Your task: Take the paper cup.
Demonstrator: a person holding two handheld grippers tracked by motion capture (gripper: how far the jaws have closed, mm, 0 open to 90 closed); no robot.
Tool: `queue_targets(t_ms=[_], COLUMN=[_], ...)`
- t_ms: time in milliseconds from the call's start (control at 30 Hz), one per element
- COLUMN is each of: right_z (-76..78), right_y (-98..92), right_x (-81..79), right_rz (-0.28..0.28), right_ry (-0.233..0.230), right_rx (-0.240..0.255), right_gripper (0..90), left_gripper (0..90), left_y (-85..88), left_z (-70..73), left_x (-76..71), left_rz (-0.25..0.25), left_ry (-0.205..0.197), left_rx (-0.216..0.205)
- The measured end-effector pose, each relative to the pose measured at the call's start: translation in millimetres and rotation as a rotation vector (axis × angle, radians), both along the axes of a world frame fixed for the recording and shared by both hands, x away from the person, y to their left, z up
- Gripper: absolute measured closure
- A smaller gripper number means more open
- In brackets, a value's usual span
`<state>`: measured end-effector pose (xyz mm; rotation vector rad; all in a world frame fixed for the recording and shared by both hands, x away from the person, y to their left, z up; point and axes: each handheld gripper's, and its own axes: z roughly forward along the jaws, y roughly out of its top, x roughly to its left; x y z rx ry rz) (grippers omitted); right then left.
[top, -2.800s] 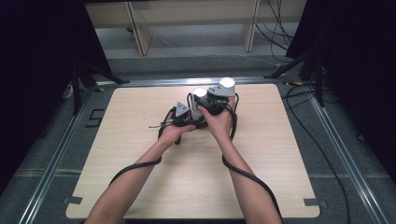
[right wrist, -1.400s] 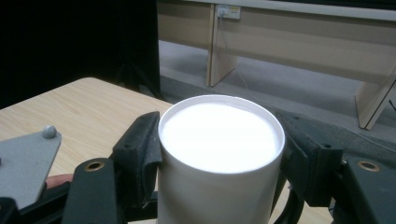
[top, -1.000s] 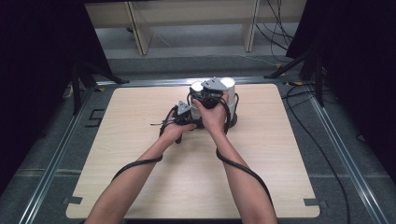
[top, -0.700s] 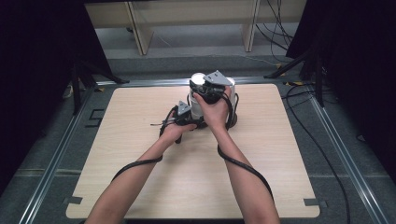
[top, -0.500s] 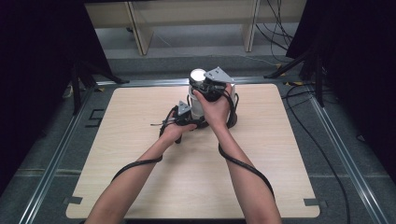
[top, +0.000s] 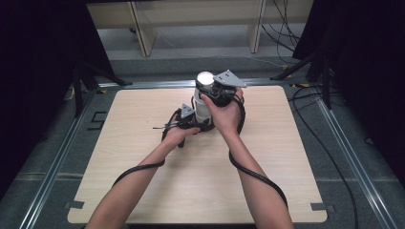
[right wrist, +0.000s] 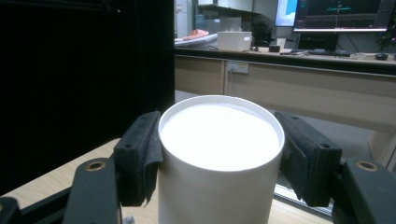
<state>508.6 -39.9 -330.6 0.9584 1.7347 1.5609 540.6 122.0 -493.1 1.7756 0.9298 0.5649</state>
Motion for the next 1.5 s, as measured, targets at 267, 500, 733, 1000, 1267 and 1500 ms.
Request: queue_targets(t_ms=[267, 500, 733, 1000, 1267, 1500], right_z=[-0.8, -2.2, -9.6, -22.2, -40.5, -49.5], right_y=[-7.6, -18.8, -28.6, -43.9, -58.4, -67.3], right_x=[-8.1, -25.3, -41.2, -59.6, -67.2, -78.6], right_rz=[0.036, 0.032, 0.049, 0.046, 0.037, 0.038], right_ry=[0.002, 0.007, 0.050, 0.112, 0.153, 0.221], right_rx=[0.017, 0.013, 0.021, 0.054, 0.077, 0.144], right_gripper=[35.1, 35.1, 35.1, 35.1, 35.2, 35.2], left_gripper=[16.6, 14.3, 9.3, 1.4, 0.0, 0.0], left_y=[15.5, 33.7, 46.6, 59.1, 63.9, 68.7], left_z=[2.0, 16.6, 29.6, 36.2, 34.3, 31.6], left_x=[-22.2, -46.7, -67.2, -91.8, -117.2, -135.5], left_rz=[-0.038, -0.053, -0.052, -0.068, -0.071, -0.081], left_ry=[0.019, 0.018, -0.003, -0.017, -0.029, -0.063], left_rx=[0.062, 0.016, 0.001, -0.015, -0.025, -0.025])
